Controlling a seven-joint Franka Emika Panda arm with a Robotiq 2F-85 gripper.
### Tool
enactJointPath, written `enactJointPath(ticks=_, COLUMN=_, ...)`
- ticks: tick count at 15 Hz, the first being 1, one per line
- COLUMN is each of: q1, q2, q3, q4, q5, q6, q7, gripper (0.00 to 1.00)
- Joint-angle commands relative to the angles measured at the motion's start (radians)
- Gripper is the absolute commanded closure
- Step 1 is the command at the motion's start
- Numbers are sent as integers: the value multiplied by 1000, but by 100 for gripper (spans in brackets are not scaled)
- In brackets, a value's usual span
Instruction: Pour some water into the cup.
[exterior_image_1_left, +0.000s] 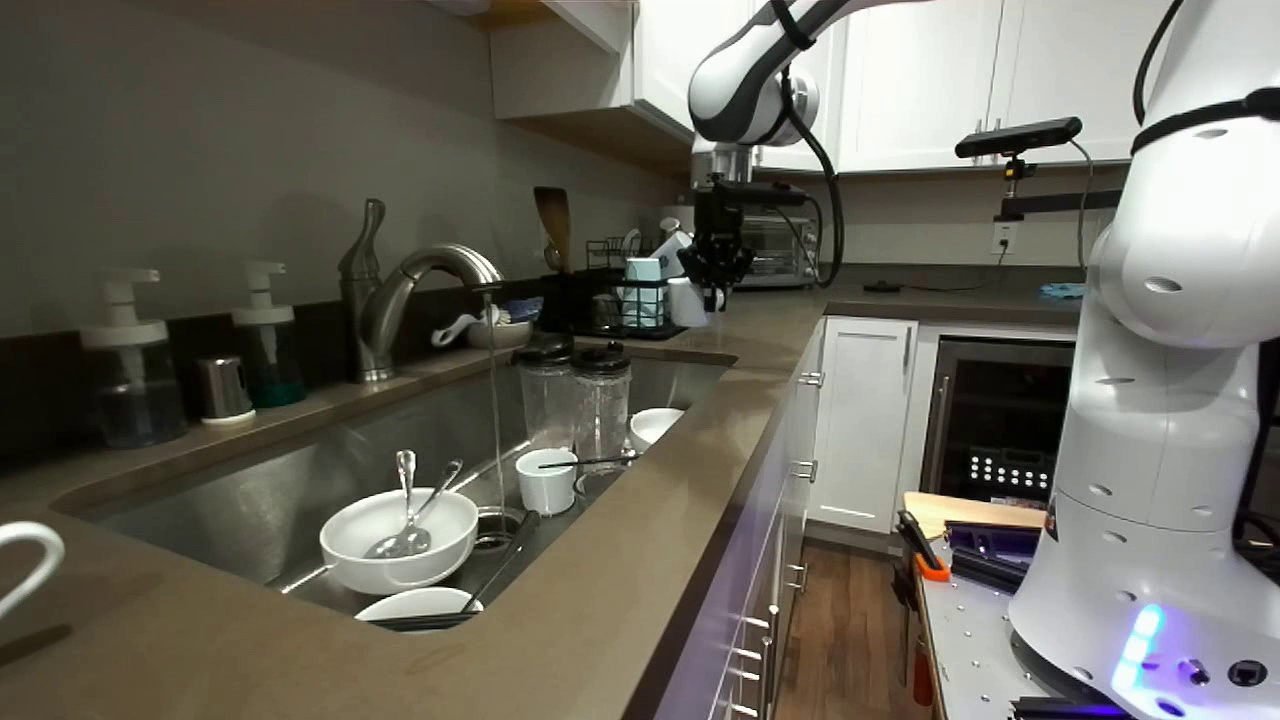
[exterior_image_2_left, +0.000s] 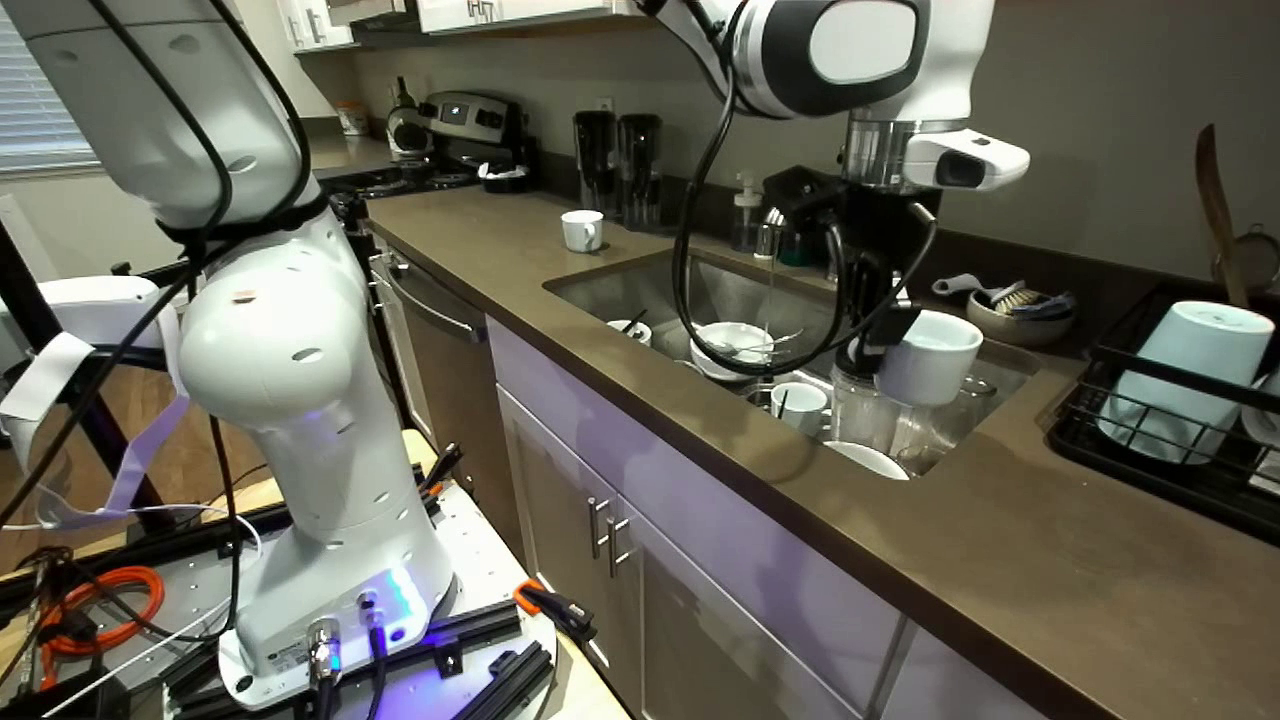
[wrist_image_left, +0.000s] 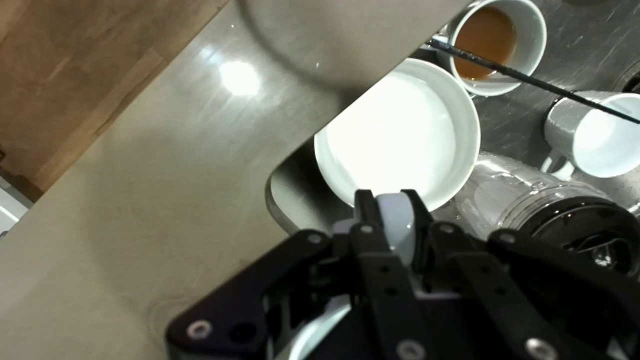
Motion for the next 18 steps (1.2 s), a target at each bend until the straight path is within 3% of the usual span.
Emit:
enactJointPath(ticks=1, q1=-12, q2=7, q3=8, q4=8, q5=2, q6=-2, q7=-1, gripper=84)
enactJointPath(ticks=17, q1=-14, q2=18, q3=7, q4=15, q5=3, q6=-2, q7=0, gripper=84)
enactJointPath(ticks=18, q1=-16, q2=25, q3=4, q4=23, q5=5, q6=-2, q7=4, gripper=96)
